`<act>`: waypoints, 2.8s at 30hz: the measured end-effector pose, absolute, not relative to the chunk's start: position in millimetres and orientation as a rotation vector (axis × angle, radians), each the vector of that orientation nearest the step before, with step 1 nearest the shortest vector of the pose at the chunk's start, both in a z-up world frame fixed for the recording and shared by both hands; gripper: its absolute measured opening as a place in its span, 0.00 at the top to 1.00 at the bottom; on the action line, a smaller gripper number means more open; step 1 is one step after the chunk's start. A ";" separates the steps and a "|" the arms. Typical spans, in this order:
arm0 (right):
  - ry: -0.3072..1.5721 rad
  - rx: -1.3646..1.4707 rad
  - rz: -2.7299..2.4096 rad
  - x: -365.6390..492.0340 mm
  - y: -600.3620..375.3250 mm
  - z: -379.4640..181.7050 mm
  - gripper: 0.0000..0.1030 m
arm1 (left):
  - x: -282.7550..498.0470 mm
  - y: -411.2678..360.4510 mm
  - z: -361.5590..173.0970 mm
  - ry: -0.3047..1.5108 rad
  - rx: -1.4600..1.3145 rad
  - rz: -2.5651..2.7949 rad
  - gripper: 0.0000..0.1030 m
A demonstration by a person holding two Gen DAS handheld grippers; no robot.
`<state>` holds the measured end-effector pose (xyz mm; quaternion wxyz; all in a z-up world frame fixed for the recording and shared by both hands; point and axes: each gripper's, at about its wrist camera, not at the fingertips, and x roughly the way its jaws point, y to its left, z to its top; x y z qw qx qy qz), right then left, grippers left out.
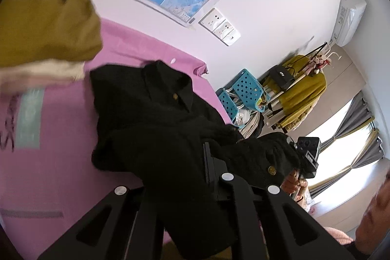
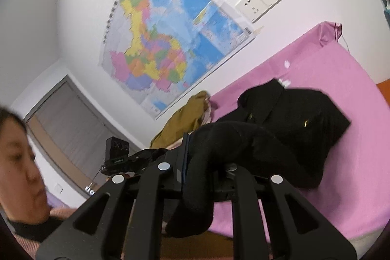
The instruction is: Fold large clothes
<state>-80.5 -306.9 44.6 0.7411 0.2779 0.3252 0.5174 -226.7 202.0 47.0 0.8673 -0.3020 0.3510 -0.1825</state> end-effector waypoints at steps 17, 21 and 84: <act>1.098 0.822 0.769 128.1 -255.3 -69.1 0.83 | 9.5 241.3 -16.4 1.087 -0.727 -0.215 0.87; 1.111 0.801 0.745 132.5 -251.9 -76.5 0.71 | 19.6 252.6 -38.2 1.127 -0.798 -0.249 0.82; 0.646 0.095 0.491 -14.6 -298.1 13.0 0.97 | 13.4 156.7 -52.0 1.000 -0.244 -0.190 0.68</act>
